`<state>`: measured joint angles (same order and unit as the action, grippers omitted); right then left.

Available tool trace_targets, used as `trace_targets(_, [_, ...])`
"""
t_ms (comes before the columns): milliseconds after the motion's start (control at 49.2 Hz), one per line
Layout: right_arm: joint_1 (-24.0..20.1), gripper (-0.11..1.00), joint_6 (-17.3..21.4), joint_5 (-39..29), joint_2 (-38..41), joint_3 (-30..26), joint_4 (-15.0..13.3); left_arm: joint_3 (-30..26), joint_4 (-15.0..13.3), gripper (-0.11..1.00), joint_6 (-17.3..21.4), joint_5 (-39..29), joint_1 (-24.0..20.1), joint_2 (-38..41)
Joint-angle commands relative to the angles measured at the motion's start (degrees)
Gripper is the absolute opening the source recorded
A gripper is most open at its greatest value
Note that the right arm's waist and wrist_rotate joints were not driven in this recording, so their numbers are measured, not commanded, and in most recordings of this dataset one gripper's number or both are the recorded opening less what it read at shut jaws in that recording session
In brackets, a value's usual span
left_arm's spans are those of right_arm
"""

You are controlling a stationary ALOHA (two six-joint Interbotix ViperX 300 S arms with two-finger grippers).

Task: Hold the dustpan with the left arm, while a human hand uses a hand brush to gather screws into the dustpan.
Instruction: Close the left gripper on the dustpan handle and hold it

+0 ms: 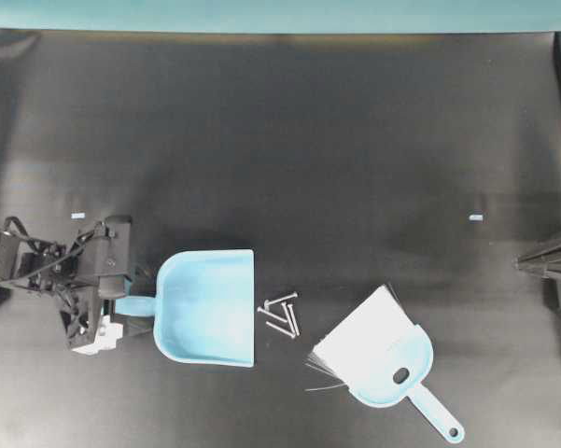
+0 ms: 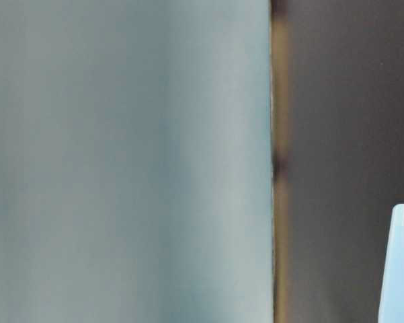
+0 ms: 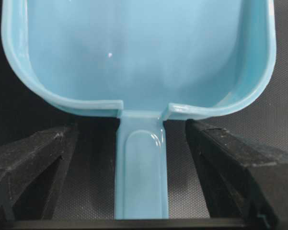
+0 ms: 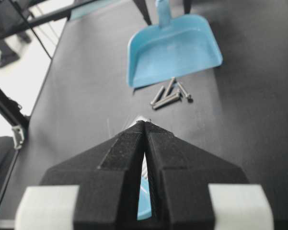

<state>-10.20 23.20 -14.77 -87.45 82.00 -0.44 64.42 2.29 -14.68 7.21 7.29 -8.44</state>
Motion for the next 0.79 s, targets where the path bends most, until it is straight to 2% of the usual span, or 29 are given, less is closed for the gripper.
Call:
trace_targets(0, [0.0,0.0,0.0,0.3,0.4,-0.4,0.0,-0.2,0.3,0.88,0.1,1.2,0.1,1.0])
trace_targets(244, [0.0,0.0,-0.1,0.3,0.3,-0.4,0.0,-0.8,0.2,0.87,0.3,1.3,0.0,2.1])
trace_targets(366, [0.0,0.0,-0.1,0.3,0.4,-0.4,0.0,-0.9,0.3,0.83,0.1,1.1,0.0,2.2])
trace_targets(426, [0.0,0.0,-0.1,0.3,0.4,-0.4,0.0,-1.0,0.3,0.76,-0.3,1.0,0.1,2.2])
trace_targets(589, [0.0,0.0,0.0,0.3,0.3,-0.4,0.0,-1.0,0.3,0.31,-0.2,0.4,0.1,2.1])
trace_targets(609, [0.0,0.0,-0.1,0.3,0.4,-0.4,0.0,-1.1,0.3,0.29,-0.1,0.4,0.1,2.1])
trace_targets(772, [0.0,0.0,-0.1,0.3,0.4,-0.4,0.0,-1.0,0.3,0.3,0.1,0.7,0.1,1.9])
